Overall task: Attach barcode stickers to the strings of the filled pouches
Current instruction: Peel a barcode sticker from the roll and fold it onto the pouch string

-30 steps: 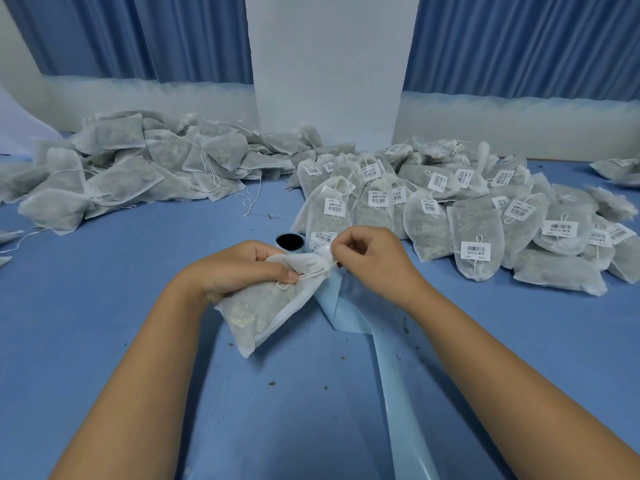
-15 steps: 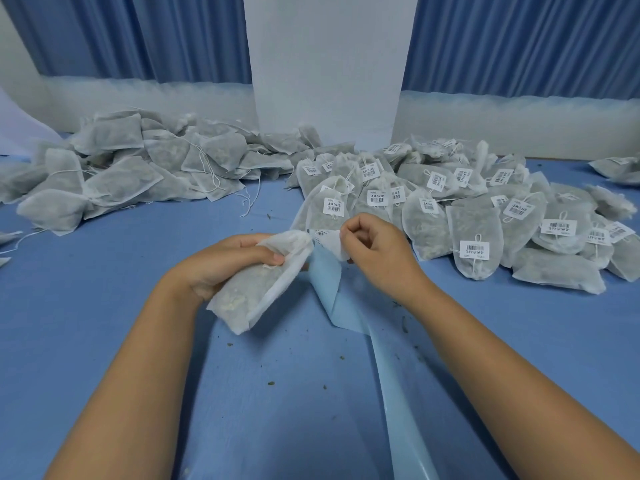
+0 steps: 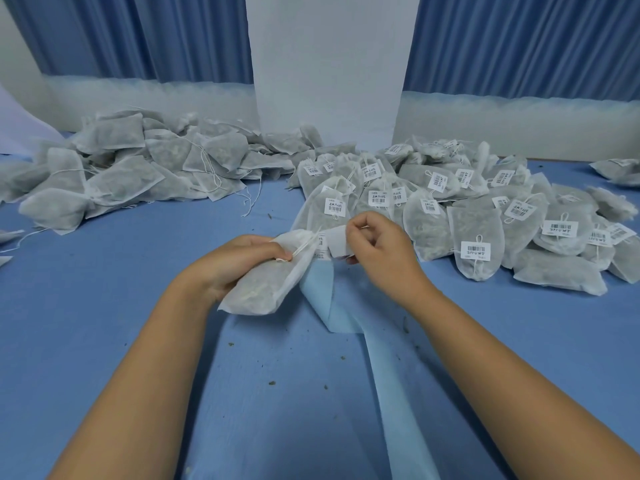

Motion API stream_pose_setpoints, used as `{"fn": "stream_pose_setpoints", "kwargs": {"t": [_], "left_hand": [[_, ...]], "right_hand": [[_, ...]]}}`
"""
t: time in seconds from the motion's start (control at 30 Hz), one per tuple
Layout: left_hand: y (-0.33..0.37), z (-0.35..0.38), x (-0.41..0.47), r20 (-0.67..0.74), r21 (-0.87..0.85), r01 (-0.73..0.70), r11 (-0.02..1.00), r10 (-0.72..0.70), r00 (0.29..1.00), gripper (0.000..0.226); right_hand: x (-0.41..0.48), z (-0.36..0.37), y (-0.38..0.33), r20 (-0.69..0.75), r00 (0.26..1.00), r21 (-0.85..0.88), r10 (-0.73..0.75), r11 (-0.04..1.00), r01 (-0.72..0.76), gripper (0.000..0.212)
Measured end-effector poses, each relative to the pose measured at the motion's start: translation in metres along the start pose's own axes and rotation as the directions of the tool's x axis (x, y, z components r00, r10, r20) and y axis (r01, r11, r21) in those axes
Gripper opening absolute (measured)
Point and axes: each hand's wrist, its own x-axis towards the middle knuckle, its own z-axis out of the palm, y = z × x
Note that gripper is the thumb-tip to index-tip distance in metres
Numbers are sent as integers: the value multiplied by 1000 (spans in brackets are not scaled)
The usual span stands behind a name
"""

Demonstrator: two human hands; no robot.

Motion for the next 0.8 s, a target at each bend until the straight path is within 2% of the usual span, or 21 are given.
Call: {"fn": "stream_pose_setpoints", "kwargs": {"t": [0.1,0.2,0.27,0.33,0.47,0.57,0.63,0.7,0.8], "left_hand": [[1,-2,-1,-19,21,9,1000,-9,1000,20],[1,-8,-4,-66,16,8,1000,-7,998,10],[2,-11,-5,-111,26,-35,999,37,993,11],[4,-11,-6,-140,35,-92,995,96,985,14],[5,-3,-8,-140,131,-180,975,198,970,17],[6,-2,-7,-195,263,-222,939,277,941,21],[6,1,-6,-235,267,-276,924,340,911,17],[5,7,-2,-253,274,-322,906,391,885,10],[4,23,4,-204,317,-334,888,408,890,7]], "right_hand": [[5,-4,-6,-64,989,207,136,971,-120,19],[7,-8,-8,-114,972,277,207,946,-169,21],[7,-8,-10,-88,964,335,252,919,-209,21],[7,-8,-11,-4,960,401,281,879,-256,19],[6,-3,-12,116,946,408,304,854,-324,18],[5,0,-12,83,949,340,306,886,-315,18],[4,-1,-13,33,955,311,294,905,-290,20],[4,-2,-17,45,956,372,289,883,-284,19],[3,-2,-24,134,963,475,234,838,-270,15]]}}
